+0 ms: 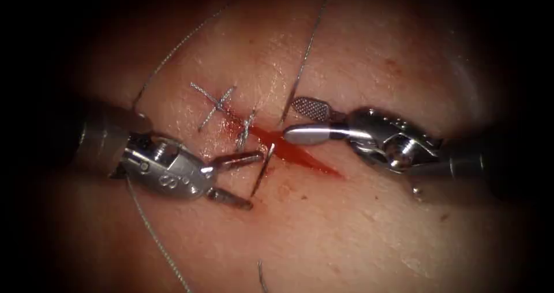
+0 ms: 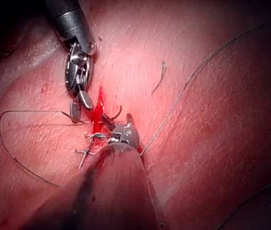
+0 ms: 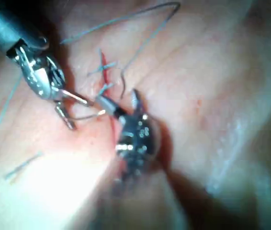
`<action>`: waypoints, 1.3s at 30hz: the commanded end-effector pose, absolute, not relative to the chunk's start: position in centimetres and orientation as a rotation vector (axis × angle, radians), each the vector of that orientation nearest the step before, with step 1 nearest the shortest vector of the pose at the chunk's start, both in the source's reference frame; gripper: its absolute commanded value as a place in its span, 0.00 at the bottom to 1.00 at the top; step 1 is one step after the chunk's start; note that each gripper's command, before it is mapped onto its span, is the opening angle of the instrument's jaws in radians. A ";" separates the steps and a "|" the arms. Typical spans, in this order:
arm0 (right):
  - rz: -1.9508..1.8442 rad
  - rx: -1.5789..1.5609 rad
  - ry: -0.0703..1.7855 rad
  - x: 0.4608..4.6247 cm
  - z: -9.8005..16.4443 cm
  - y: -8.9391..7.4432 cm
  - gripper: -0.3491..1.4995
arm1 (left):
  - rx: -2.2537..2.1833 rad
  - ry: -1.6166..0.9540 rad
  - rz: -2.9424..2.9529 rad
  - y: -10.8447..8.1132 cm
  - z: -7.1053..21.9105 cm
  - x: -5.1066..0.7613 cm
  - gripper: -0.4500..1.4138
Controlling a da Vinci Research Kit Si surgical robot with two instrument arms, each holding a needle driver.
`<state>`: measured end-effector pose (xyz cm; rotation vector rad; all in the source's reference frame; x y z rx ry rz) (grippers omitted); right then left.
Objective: Wound Closure
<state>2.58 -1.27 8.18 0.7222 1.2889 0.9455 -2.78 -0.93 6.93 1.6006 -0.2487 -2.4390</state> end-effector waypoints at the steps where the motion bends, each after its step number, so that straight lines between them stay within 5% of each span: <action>1: 0.958 0.721 1.284 2.61 8.3 -1.4 0.89 | 1.606 -0.254 -2.440 -0.9 7.0 -2.87 0.44; 11: 0.969 0.707 1.283 2.62 8.3 -1.4 0.89 | 1.607 -0.239 -2.415 -1.0 7.2 -3.07 0.42; 15: 0.972 0.710 1.283 2.62 8.3 -1.4 0.89 | 1.580 -0.221 -2.410 -1.0 7.2 -3.05 0.31; 18: 0.979 0.716 1.281 2.64 8.2 -1.4 0.88 | 1.593 -0.151 -2.461 -0.9 7.2 -3.03 0.00; 28: 0.978 0.717 1.281 2.64 8.2 -1.5 0.88 | 1.759 0.272 -2.556 -1.1 6.8 -2.95 0.00; 33: 0.977 0.719 1.281 2.65 8.2 -1.5 0.88 | 1.870 0.861 -2.537 -1.2 6.1 -2.79 0.00; 39: 0.957 0.740 1.283 2.65 8.2 -1.5 0.88 | 1.891 1.024 -2.440 -1.2 5.6 -2.49 0.00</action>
